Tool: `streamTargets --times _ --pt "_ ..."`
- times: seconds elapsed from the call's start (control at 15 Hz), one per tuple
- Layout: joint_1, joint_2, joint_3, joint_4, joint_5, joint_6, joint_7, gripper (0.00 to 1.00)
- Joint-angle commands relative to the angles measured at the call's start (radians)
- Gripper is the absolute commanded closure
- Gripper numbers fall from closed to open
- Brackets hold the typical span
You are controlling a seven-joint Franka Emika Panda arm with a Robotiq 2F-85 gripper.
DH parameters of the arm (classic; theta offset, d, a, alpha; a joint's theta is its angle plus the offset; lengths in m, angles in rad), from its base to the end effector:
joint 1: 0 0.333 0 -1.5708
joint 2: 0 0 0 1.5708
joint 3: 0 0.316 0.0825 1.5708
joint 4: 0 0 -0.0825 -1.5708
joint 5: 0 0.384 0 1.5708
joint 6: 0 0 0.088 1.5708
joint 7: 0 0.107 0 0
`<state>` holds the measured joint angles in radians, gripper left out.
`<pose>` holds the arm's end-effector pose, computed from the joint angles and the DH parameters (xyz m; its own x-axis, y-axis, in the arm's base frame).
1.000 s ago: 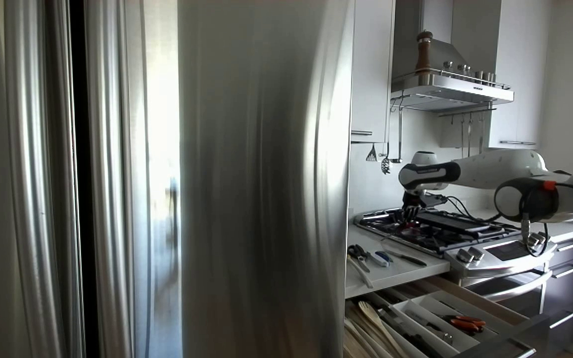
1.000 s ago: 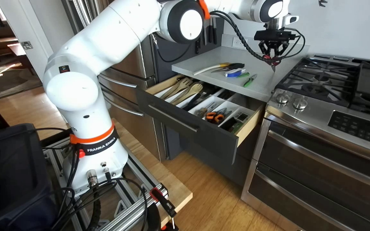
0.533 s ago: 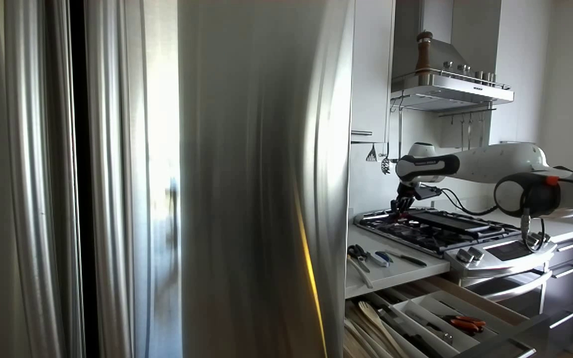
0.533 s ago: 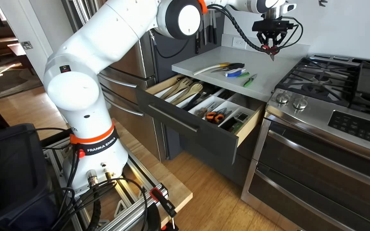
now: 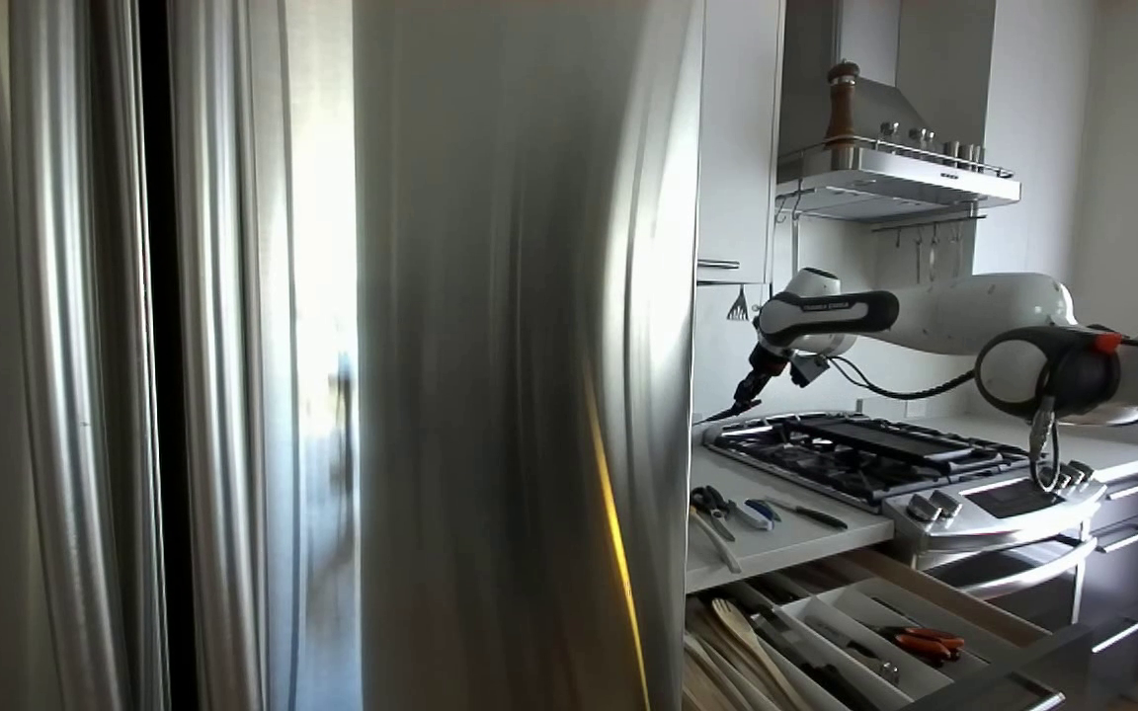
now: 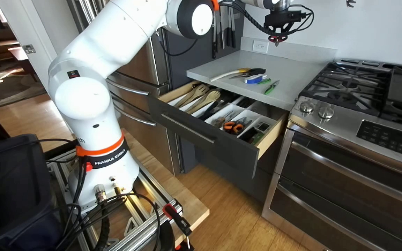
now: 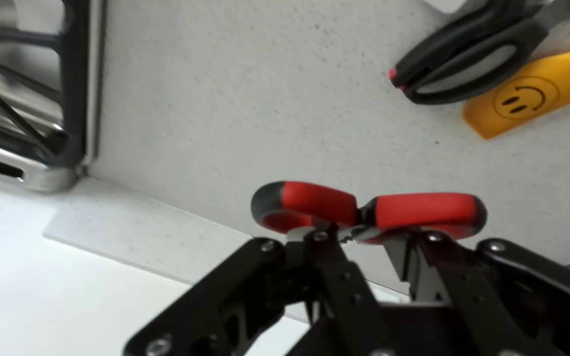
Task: Make the knife and scissors face each other on opposite sides
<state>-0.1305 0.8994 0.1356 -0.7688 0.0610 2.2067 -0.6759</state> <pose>0.8174 -0.0496 0.4662 0.6957 0.5149 0.5009 0.4927 -0.8494 0.1888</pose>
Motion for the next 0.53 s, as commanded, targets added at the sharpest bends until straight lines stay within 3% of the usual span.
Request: streamTargets --times 0.0,0.2,0.33,0.4,0.47 --pt "0.015 -0.061 0.076 -0.165 0.022 0.105 -0.14 0.93" --pt "0.005 -0.108 0.143 -0.316 0.024 0.154 -0.261 0.93" --pt "-0.006 -0.124 0.145 -0.364 0.056 0.133 -0.263 0.93" --pt "0.042 -0.052 0.113 -0.237 0.027 0.124 -0.216 0.7" --pt "0.039 -0.061 0.114 -0.264 0.036 0.124 -0.223 0.7"
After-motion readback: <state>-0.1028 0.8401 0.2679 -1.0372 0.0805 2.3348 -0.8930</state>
